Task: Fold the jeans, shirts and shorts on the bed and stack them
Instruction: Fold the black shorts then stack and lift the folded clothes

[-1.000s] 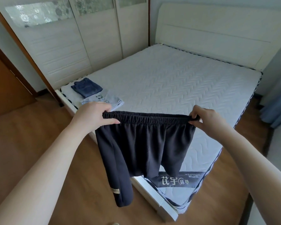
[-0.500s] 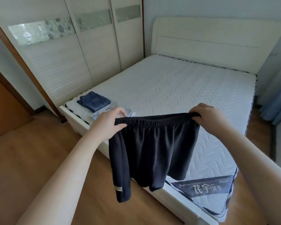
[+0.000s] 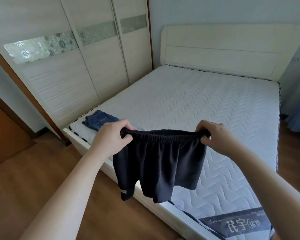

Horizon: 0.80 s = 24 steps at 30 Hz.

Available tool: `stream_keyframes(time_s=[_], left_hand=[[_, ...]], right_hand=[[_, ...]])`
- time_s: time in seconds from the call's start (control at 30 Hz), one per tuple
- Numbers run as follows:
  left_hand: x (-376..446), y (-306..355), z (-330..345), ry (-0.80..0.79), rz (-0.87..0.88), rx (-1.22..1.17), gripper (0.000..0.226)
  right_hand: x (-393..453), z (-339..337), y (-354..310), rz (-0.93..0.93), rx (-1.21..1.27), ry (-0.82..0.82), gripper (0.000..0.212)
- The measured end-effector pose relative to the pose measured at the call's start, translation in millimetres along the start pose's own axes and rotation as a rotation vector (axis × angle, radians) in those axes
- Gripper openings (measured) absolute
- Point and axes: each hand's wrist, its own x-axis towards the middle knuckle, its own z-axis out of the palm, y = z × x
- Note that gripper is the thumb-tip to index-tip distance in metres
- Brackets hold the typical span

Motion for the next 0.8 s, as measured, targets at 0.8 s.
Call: stream_keyframes(time_s=[0.8], left_hand=[[238.1, -4.6, 62.2, -0.287, 0.152, -0.188, 0.027]], right_hand=[[168.7, 86.6, 74.5, 0.212, 0.259, -0.518, 0.041]])
